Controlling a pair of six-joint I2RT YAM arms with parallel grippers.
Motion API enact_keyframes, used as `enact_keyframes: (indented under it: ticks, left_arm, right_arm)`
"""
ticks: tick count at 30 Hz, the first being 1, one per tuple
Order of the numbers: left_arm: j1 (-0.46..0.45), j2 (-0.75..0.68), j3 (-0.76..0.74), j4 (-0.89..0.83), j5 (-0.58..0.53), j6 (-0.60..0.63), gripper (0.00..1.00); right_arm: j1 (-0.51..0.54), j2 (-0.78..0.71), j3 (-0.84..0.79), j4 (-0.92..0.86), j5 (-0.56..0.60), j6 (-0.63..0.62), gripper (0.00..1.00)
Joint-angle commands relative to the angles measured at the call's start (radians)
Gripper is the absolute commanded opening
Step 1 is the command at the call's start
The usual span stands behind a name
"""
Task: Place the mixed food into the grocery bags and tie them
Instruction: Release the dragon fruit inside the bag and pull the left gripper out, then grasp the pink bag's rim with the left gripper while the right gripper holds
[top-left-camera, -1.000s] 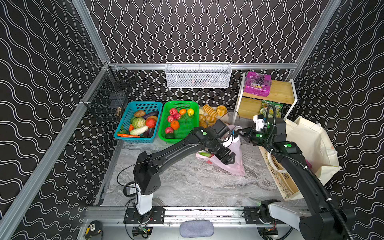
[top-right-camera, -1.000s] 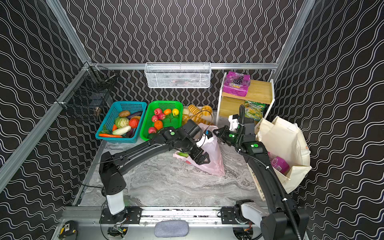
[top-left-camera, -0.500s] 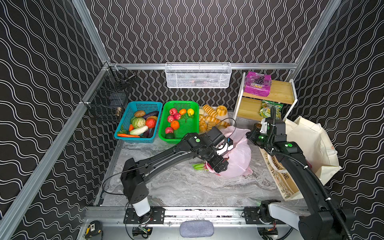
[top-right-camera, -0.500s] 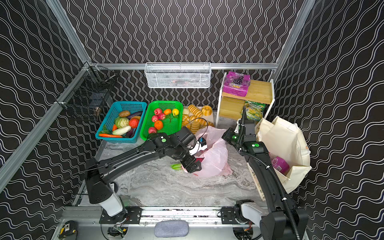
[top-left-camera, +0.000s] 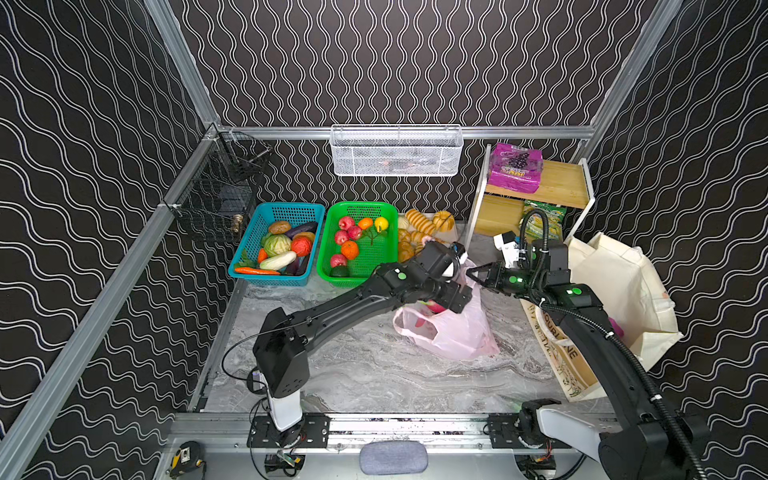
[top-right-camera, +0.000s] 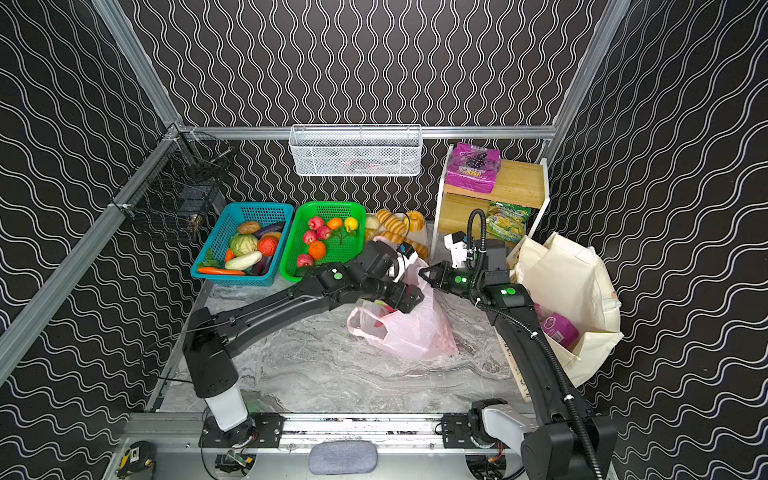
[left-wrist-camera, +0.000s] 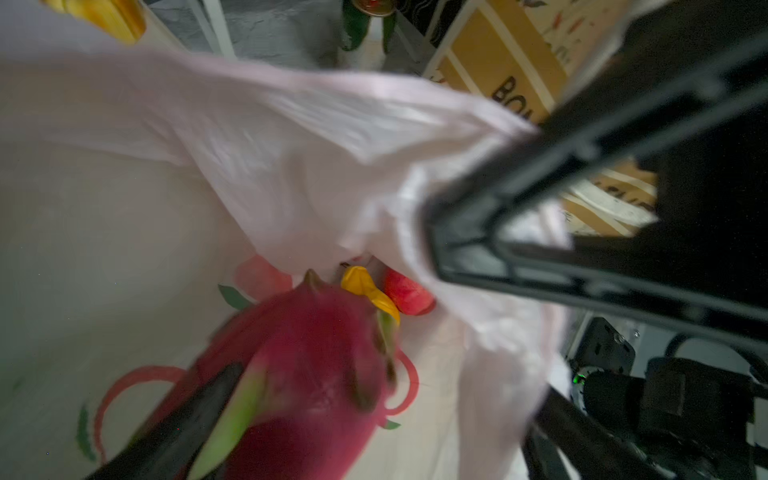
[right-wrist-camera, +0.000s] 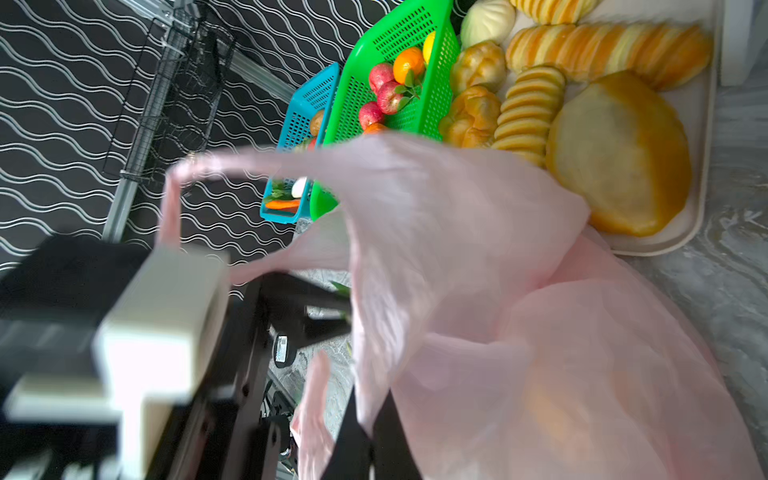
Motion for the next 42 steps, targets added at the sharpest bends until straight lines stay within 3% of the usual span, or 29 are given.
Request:
enact_keyframes:
  ticks: [1, 3, 4, 5, 7, 8, 9, 10, 11, 12, 13, 14, 15, 16, 17, 18, 19, 20, 21, 22, 23, 24, 25, 26, 30, 31, 32, 36, 42]
  left_arm:
    - [-0.025, 0.009, 0.178, -0.16, -0.102, 0.042, 0.99]
    - [-0.065, -0.098, 0.017, 0.027, -0.217, 0.073, 0.99]
    - [0.009, -0.075, -0.008, 0.032, -0.095, 0.02, 0.99]
    - [0.051, -0.016, 0.089, -0.092, -0.016, 0.0, 0.98]
    - [-0.04, -0.043, 0.087, -0.069, -0.178, 0.064, 0.99]
    - [-0.031, -0.057, 0.03, 0.002, -0.119, 0.059, 0.99]
    - [0.029, -0.022, 0.036, -0.002, 0.049, 0.025, 0.97]
    - [0.073, 0.052, 0.142, -0.117, 0.142, 0.007, 0.81]
    - [0.03, 0.071, 0.205, -0.197, 0.008, 0.035, 0.81]
    - [-0.018, 0.039, 0.169, -0.168, -0.126, 0.06, 0.93]
    - [-0.016, -0.002, 0.076, -0.06, -0.101, 0.061, 0.97]
    - [0.044, 0.011, 0.045, -0.015, 0.081, 0.02, 0.97]
    - [0.085, 0.075, 0.133, -0.101, 0.194, 0.009, 0.89]
    - [0.056, 0.134, 0.297, -0.29, 0.051, 0.034, 0.82]
    - [-0.032, 0.095, 0.309, -0.327, -0.243, 0.057, 0.91]
    - [-0.059, 0.018, 0.197, -0.202, -0.315, 0.076, 0.88]
    - [0.001, -0.028, 0.077, -0.058, -0.156, 0.05, 0.66]
    - [0.079, 0.048, 0.125, -0.113, 0.043, 0.01, 0.61]
    - [0.093, 0.155, 0.314, -0.333, 0.023, 0.02, 0.51]
    - [0.016, 0.197, 0.441, -0.467, -0.221, 0.019, 0.54]
    - [-0.09, 0.111, 0.36, -0.376, -0.438, 0.057, 0.78]
    - [-0.12, -0.004, 0.192, -0.171, -0.4, 0.117, 0.71]
    - [-0.056, -0.094, 0.018, 0.047, -0.196, 0.079, 0.18]
    - [0.052, -0.09, -0.015, 0.085, 0.001, -0.029, 0.0]
    - [0.077, -0.034, 0.059, -0.08, 0.005, -0.016, 0.0]
    - [0.085, -0.034, 0.053, -0.07, 0.056, -0.02, 0.4]
    - [0.089, -0.03, 0.055, -0.064, 0.094, -0.027, 0.95]
    - [0.09, -0.052, 0.036, 0.008, 0.218, -0.027, 0.99]
    - [0.09, -0.055, 0.055, -0.018, 0.184, -0.014, 0.98]
  right_arm:
    - [-0.001, -0.001, -0.001, 0.042, -0.013, 0.016, 0.0]
    - [-0.001, 0.007, 0.025, -0.005, -0.008, -0.018, 0.0]
    - [-0.001, 0.007, 0.016, 0.011, -0.006, -0.007, 0.0]
    - [-0.001, 0.007, -0.003, 0.048, -0.003, 0.023, 0.0]
    - [0.0, 0.012, -0.009, 0.057, -0.005, 0.035, 0.0]
    - [-0.001, 0.012, -0.006, 0.054, -0.006, 0.034, 0.0]
    - [0.0, 0.014, -0.007, 0.056, -0.006, 0.038, 0.0]
    - [0.0, 0.017, -0.006, 0.062, -0.006, 0.044, 0.0]
    - [-0.001, 0.017, -0.001, 0.057, -0.005, 0.041, 0.0]
    - [0.0, 0.017, 0.009, 0.048, -0.002, 0.034, 0.0]
    - [0.0, 0.015, 0.014, 0.048, -0.004, 0.031, 0.0]
    - [0.0, 0.011, 0.012, 0.057, -0.008, 0.034, 0.0]
    - [0.0, 0.013, 0.014, 0.065, -0.006, 0.039, 0.0]
    - [-0.001, 0.014, 0.02, 0.063, -0.01, 0.04, 0.0]
    - [0.0, 0.016, 0.032, 0.048, -0.014, 0.03, 0.0]
    - [0.0, 0.016, 0.039, 0.036, -0.02, 0.019, 0.0]
    - [0.0, 0.012, 0.036, 0.04, -0.024, 0.019, 0.0]
    - [0.0, 0.007, 0.023, 0.061, -0.02, 0.033, 0.0]
    - [0.0, 0.005, 0.01, 0.092, -0.017, 0.05, 0.0]
    - [0.0, 0.004, 0.001, 0.107, -0.017, 0.062, 0.0]
    - [-0.001, 0.009, 0.004, 0.095, -0.017, 0.056, 0.0]
    - [-0.001, 0.012, 0.007, 0.084, -0.017, 0.047, 0.0]
    - [0.001, 0.014, 0.004, 0.079, -0.017, 0.044, 0.0]
    - [0.001, 0.018, 0.004, 0.08, -0.014, 0.046, 0.0]
    - [0.001, 0.019, 0.008, 0.076, -0.017, 0.045, 0.0]
    - [0.001, 0.017, 0.005, 0.08, -0.017, 0.047, 0.0]
    - [0.001, 0.017, 0.004, 0.081, -0.021, 0.045, 0.0]
    - [0.002, 0.027, 0.013, 0.057, -0.025, 0.029, 0.0]
    - [0.001, 0.02, -0.007, 0.081, -0.038, 0.043, 0.0]
